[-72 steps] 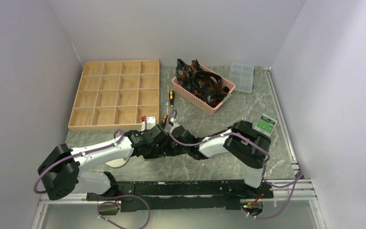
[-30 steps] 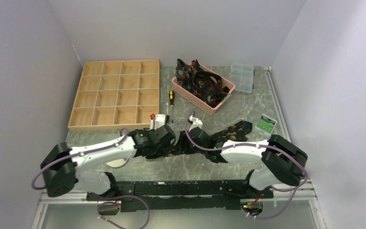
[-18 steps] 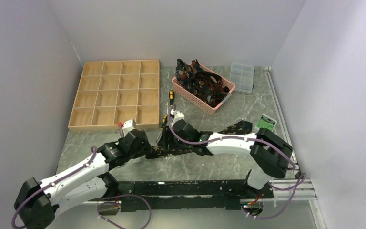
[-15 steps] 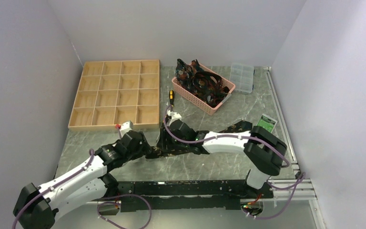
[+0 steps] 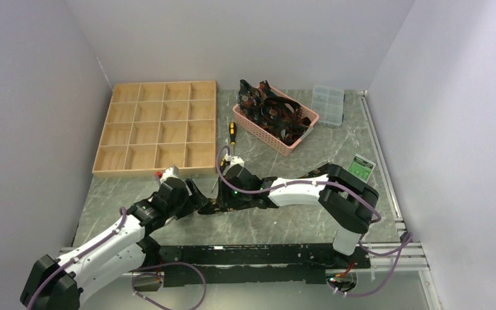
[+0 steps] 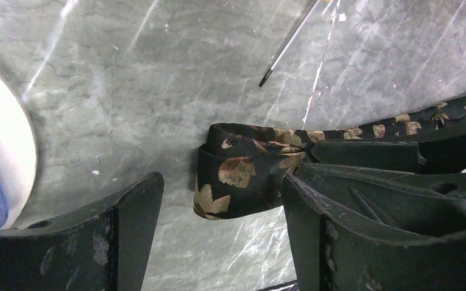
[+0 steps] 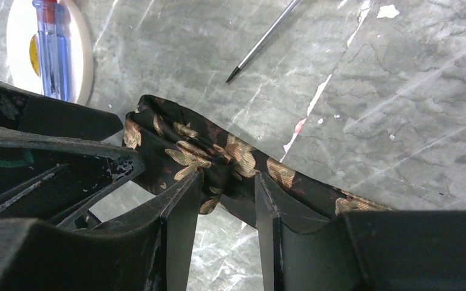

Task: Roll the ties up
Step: Roll the tie at the center of the board.

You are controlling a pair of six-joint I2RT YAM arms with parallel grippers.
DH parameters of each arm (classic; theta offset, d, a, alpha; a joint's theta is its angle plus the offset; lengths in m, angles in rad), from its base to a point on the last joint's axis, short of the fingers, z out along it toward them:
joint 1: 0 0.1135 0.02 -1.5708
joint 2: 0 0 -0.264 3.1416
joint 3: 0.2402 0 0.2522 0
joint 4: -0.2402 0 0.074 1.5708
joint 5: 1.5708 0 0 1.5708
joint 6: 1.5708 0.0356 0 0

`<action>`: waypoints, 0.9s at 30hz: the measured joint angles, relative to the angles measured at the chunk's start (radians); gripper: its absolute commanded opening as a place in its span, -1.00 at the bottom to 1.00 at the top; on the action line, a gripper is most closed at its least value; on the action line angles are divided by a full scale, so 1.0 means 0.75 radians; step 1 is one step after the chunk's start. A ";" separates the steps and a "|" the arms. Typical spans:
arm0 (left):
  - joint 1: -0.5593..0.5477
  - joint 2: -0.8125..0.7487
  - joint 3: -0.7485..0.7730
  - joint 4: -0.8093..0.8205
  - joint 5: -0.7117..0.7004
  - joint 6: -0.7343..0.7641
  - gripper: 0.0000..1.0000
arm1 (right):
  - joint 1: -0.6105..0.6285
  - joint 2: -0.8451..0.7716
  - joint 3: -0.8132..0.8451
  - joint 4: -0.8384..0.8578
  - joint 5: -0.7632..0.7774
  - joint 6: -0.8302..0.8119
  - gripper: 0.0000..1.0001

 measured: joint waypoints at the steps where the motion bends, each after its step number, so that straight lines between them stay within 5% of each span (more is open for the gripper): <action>1: 0.004 0.000 -0.005 0.012 0.014 0.003 0.52 | 0.000 0.000 -0.003 0.004 0.001 0.000 -0.17; 14: 0.018 0.079 -0.044 0.177 0.143 0.061 0.43 | 0.000 -0.009 -0.108 0.100 0.000 0.005 -0.24; 21: 0.019 0.117 -0.045 0.234 0.199 0.098 0.07 | 0.000 -0.009 -0.114 0.114 0.000 0.004 -0.25; 27: 0.020 0.120 -0.045 0.246 0.239 0.132 0.09 | -0.002 -0.010 -0.124 0.133 -0.002 0.006 -0.25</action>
